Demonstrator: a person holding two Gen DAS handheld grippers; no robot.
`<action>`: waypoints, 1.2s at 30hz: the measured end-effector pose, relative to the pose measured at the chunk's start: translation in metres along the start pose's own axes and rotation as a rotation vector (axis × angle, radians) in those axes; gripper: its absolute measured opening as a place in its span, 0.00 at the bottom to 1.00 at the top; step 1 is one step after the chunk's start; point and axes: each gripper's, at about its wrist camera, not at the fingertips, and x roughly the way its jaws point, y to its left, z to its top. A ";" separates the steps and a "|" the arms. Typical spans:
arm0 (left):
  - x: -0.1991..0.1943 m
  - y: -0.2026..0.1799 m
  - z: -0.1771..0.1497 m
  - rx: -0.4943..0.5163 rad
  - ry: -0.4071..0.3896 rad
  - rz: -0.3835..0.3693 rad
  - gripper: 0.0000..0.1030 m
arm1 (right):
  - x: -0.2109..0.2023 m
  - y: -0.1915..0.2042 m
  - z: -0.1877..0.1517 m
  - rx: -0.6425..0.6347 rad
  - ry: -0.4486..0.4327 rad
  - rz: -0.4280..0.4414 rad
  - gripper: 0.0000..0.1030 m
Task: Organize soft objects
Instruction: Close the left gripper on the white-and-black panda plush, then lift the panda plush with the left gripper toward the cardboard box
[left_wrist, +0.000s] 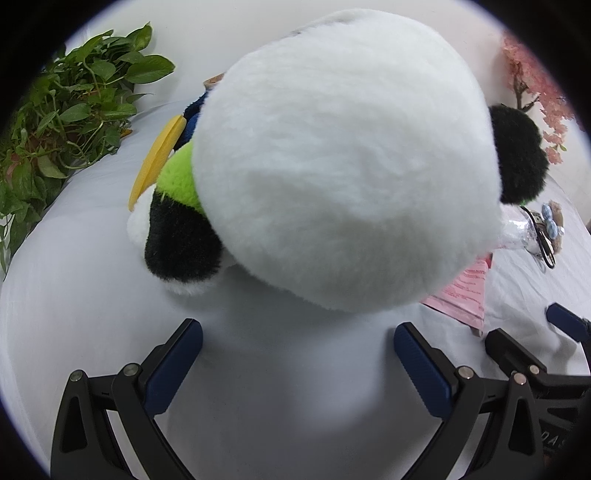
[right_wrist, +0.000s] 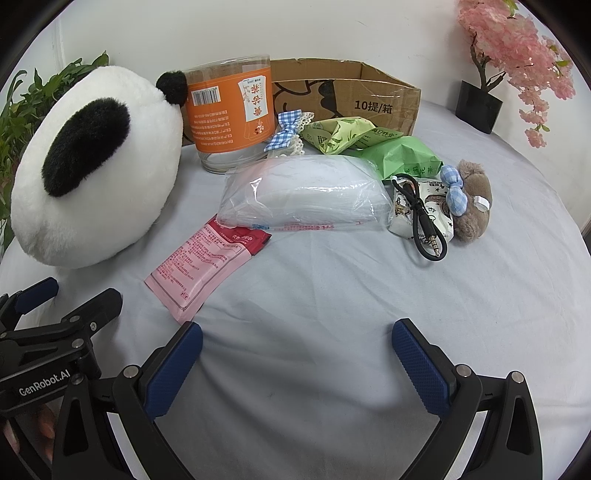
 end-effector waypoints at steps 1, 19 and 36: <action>-0.001 0.002 -0.001 0.008 0.001 -0.008 0.99 | -0.002 -0.001 -0.001 -0.006 0.005 0.008 1.00; -0.014 0.079 0.119 -0.003 -0.117 -0.485 0.99 | -0.023 0.048 0.069 -0.203 -0.099 0.530 1.00; -0.071 0.042 0.067 0.048 -0.019 -0.728 0.98 | -0.043 0.062 0.059 -0.213 0.004 0.734 0.96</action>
